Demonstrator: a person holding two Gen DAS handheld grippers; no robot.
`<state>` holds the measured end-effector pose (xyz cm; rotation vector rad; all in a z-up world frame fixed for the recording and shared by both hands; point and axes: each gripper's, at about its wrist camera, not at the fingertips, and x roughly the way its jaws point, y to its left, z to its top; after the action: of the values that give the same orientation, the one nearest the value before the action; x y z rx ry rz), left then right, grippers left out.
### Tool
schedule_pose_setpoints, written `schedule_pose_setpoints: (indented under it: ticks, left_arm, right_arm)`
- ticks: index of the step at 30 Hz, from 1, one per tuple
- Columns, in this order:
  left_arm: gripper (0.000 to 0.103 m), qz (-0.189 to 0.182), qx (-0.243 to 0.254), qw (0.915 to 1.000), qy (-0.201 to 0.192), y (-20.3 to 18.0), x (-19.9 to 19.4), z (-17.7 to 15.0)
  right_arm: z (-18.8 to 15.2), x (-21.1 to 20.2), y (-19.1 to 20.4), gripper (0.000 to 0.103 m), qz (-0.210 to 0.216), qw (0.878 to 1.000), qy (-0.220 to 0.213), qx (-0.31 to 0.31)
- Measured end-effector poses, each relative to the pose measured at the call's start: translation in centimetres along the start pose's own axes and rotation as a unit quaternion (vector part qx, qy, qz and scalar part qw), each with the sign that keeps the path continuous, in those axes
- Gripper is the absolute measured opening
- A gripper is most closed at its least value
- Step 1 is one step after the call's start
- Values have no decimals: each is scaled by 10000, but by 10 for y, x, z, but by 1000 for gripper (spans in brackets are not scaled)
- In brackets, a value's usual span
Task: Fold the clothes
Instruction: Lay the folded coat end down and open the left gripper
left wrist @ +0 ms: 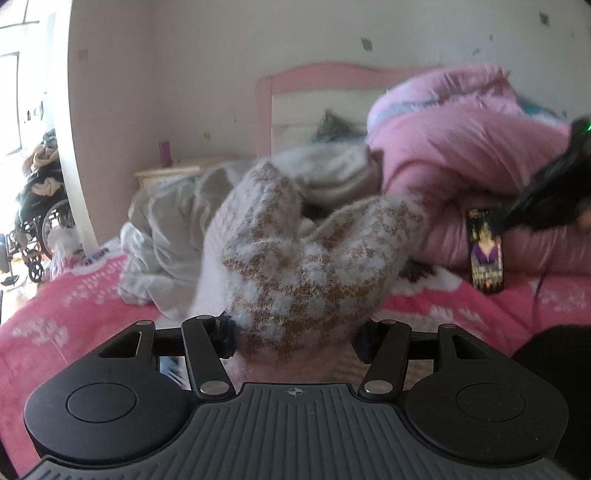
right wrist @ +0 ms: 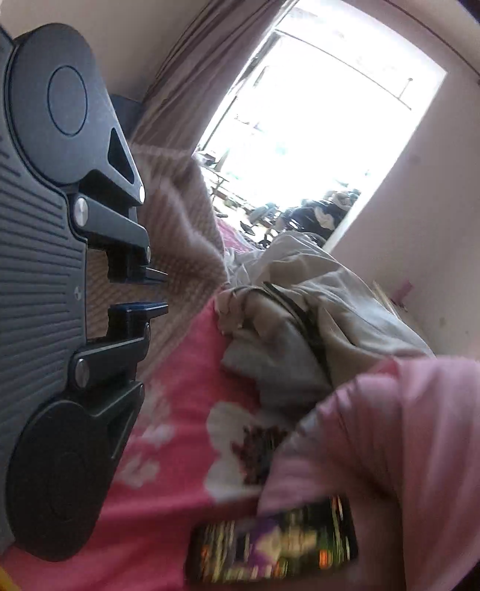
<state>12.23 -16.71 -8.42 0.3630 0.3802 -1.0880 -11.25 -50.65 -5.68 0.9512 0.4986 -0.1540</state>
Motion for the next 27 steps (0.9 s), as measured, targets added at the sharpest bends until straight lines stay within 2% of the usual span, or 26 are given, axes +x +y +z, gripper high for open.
schedule_pose_setpoints:
  ticks: [2, 4, 5, 7, 8, 9, 13, 16, 18, 19, 22, 24, 27]
  left_arm:
    - [57, 176, 475, 9986, 137, -32, 10, -16]
    - [58, 359, 1245, 9909, 358, -68, 22, -41]
    - [58, 439, 1713, 9830, 494, -87, 28, -55]
    - [67, 635, 2794, 9569, 466, -117, 28, -83]
    - [68, 718, 3165, 9449, 427, -125, 25, -90]
    - [69, 740, 3305, 9397, 473, -126, 22, -90]
    - [72, 413, 2815, 9544, 902, -111, 1, -62]
    - [73, 154, 2502, 9624, 1042, -109, -22, -48]
    - [74, 22, 2225, 9690, 1070, -107, -37, -42]
    - [74, -3, 2009, 9737, 1077, -107, -42, -39]
    - [76, 10, 1037, 9898, 977, -97, -53, -26]
    - [79, 13, 337, 9958, 848, -89, -52, -17]
    - [79, 188, 307, 9952, 910, -93, -38, -15]
  right_arm:
    - [-9, -10, -7, 12, -98, 9999, -31, -6]
    - [-19, -9, -16, 12, -170, 9998, 31, 88]
    - [-24, -6, -19, 12, -186, 9996, 125, 151]
    - [-30, 2, -21, 12, -217, 9993, 284, 149]
    - [-32, 8, -20, 12, -230, 9991, 358, 80]
    - [-33, 13, -17, 13, -242, 9988, 429, -51]
    - [-22, 26, 0, 20, -182, 9966, 529, -608]
    - [-3, 29, 18, 29, -85, 9928, 516, -1078]
    - [12, 29, 32, 40, 45, 9889, 591, -1366]
    - [20, 31, 38, 41, 111, 9869, 655, -1473]
    - [34, 53, 55, 47, 341, 9802, 1160, -1568]
    - [35, 77, 62, 49, 431, 9745, 1497, -1615]
    - [25, 124, 73, 50, 205, 9662, 1906, -1725]
